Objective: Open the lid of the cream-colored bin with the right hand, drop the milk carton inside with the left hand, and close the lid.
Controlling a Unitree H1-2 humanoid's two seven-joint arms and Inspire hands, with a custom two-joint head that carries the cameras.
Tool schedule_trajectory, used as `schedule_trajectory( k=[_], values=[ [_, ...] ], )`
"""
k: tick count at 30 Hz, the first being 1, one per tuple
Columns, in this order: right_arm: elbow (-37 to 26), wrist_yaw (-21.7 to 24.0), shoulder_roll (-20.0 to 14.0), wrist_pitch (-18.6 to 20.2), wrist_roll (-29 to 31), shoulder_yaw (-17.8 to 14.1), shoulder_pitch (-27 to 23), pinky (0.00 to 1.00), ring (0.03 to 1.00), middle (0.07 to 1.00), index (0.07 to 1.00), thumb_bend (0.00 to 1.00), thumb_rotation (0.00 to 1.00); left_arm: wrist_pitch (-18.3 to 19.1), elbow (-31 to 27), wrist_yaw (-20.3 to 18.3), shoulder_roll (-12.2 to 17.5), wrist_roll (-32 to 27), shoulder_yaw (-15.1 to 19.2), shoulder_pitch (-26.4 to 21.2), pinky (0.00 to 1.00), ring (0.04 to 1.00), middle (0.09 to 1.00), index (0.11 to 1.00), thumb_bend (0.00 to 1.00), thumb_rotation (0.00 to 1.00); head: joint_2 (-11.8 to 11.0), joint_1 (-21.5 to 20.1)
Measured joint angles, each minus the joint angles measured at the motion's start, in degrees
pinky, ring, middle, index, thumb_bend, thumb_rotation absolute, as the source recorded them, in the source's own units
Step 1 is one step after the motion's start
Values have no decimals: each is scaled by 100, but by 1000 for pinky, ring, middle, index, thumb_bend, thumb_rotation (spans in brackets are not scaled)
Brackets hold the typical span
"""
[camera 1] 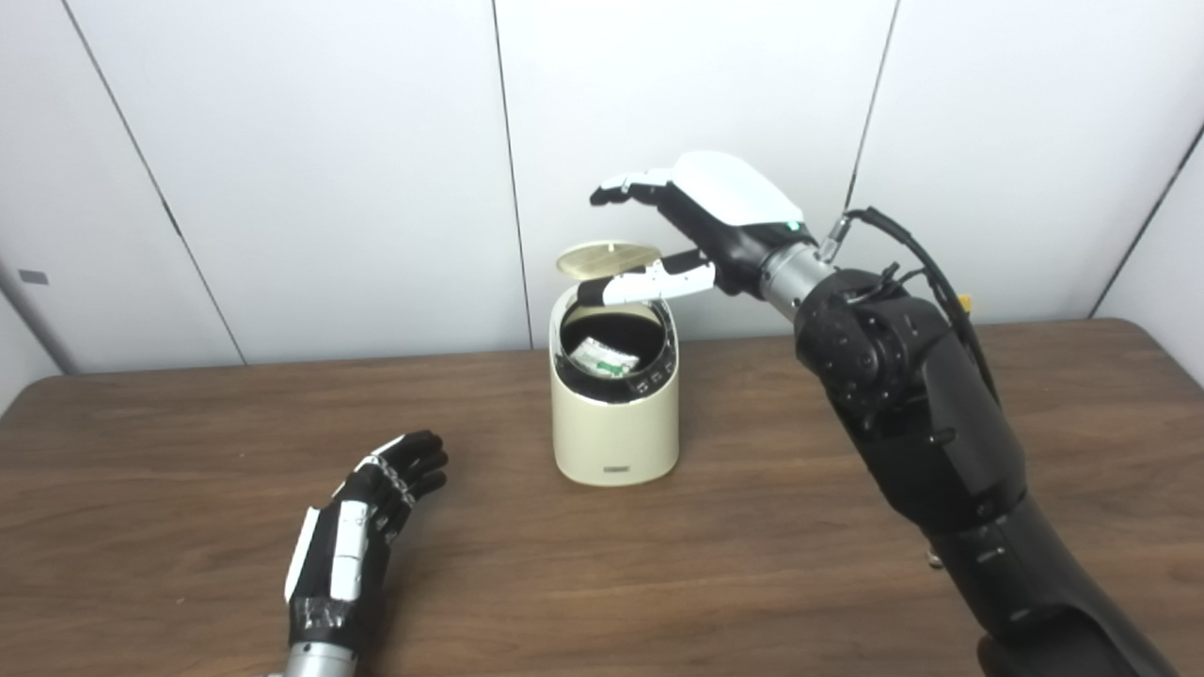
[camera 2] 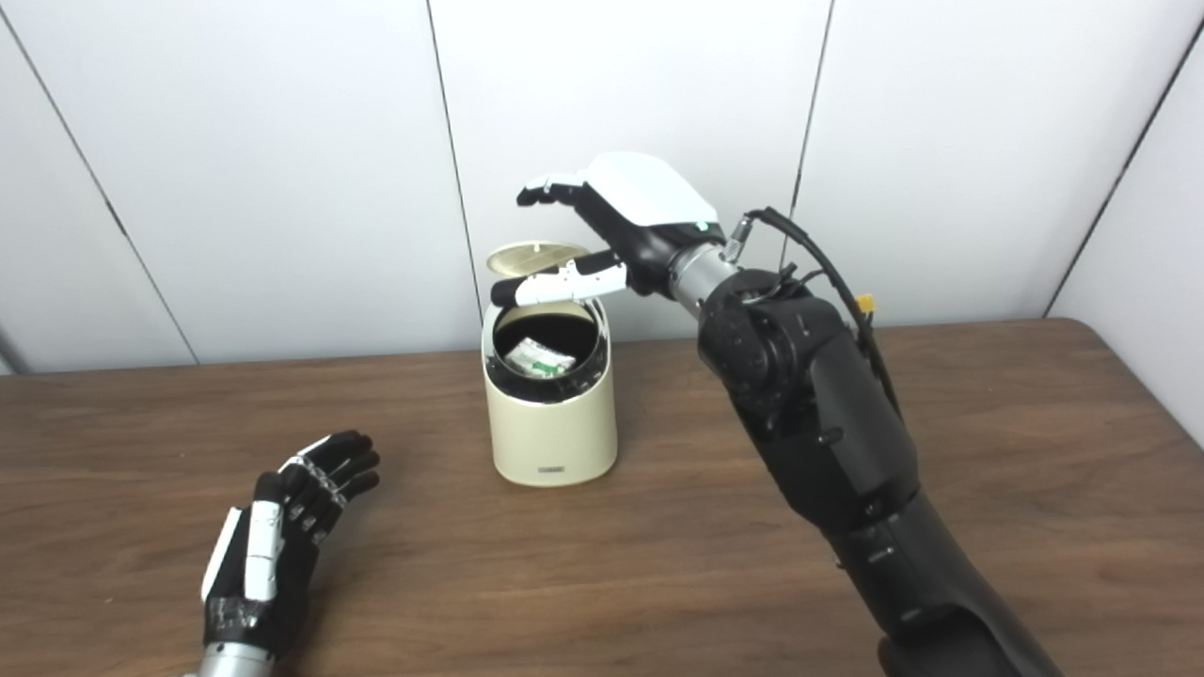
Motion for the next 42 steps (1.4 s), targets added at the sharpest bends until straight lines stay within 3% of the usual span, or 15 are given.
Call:
schedule_trajectory(
  k=[13, 23, 42],
  values=[
    [-127, -9, 283, 27, 68, 274, 345, 871, 894, 813, 790, 729, 822, 127, -48, -84, -76, -45, 72, 8, 817, 820, 819, 794, 791, 842, 26, 26],
    [-123, -35, 288, 14, 63, 343, 594, 868, 905, 826, 801, 717, 863, 129, -48, -99, -88, -45, 83, 9, 794, 808, 817, 791, 780, 843, 18, 35],
    [-340, -386, 290, -1, 274, 237, 1181, 872, 884, 821, 811, 702, 833, 129, -48, -111, -93, -45, 91, 5, 796, 814, 815, 788, 785, 827, 35, -26]
  ],
)
